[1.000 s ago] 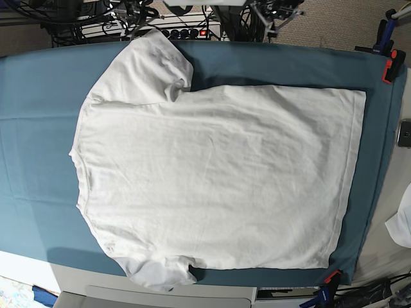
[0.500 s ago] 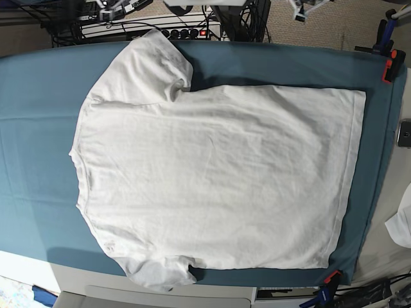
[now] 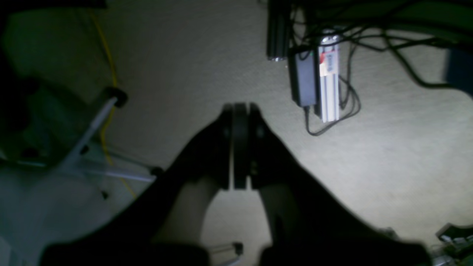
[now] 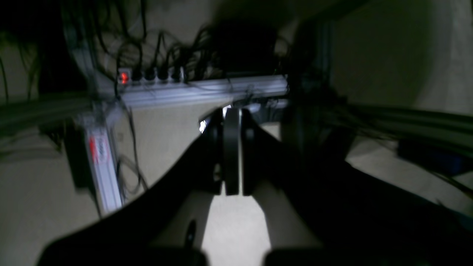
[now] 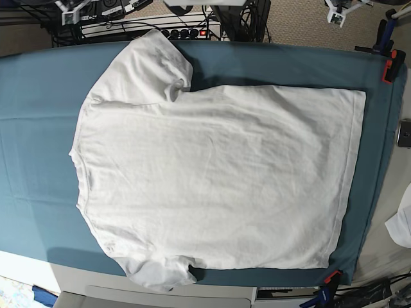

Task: Fold the T-shirt properly
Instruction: 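Move the right gripper down toward the white T-shirt's shoulder by the sleeve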

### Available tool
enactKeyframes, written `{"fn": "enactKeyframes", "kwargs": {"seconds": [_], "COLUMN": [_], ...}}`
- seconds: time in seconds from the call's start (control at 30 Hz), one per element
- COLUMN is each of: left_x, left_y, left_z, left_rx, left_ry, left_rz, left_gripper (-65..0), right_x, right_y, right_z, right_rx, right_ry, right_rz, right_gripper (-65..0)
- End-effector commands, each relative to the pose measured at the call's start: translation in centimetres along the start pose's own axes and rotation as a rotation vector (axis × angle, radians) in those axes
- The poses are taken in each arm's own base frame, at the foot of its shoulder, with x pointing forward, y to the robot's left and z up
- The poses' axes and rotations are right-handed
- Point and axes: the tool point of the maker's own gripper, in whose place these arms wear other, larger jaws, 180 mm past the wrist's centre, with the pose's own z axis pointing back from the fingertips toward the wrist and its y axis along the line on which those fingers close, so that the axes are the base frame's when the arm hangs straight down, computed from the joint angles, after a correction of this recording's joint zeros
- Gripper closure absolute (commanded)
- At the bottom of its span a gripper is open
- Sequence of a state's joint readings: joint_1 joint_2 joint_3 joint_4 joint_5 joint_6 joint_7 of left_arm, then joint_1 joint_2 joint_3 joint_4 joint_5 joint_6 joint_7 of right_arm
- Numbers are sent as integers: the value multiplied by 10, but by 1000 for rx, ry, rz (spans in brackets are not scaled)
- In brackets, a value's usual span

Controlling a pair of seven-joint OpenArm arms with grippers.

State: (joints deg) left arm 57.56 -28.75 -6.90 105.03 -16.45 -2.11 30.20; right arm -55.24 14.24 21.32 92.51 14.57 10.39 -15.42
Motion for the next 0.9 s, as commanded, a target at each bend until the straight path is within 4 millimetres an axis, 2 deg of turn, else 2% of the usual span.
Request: {"fn": "enactKeyframes", "kwargs": {"seconds": [0.0,0.13,0.23,0.4,0.5,0.57,0.63,0.77,0.83,0.87], "left_x": [2,23,38,44,49,52,55,64,68,70], "left_y": [-1,-22,-38,-56,-62,-63,-63,-61,-60,-59], "left_z": [12,44,60,67,70,71,71,69,68,67], "left_rx": [-19,-156,-247,-344,-378,-378,-378,-371,-365,-359], "left_ry": [-11,-77,-127,-162,-192,-212,-227,-252,-262,-265], "left_rz": [-4,-13,-47,-96,-116,-110,-108,-108,-115,-124], "left_gripper": [0,0,0,0,0,0,0,0,0,-20], "right_x": [13,56,89,152,173,175,172,156,142,137], "right_y": [-7,-21,-26,-23,-25,-30,-30,-29,-27,-27], "right_z": [11,39,61,109,127,128,120,93,76,70], "right_rx": [-15,-40,-6,152,237,245,267,297,269,248], "right_ry": [-43,-144,-237,-499,-620,-662,-676,-648,-593,-568], "right_rz": [-29,-217,-320,-503,-637,-710,-784,-914,-910,-894], "right_gripper": [-13,-13,-13,-13,-13,-13,-13,-16,-22,-22]}}
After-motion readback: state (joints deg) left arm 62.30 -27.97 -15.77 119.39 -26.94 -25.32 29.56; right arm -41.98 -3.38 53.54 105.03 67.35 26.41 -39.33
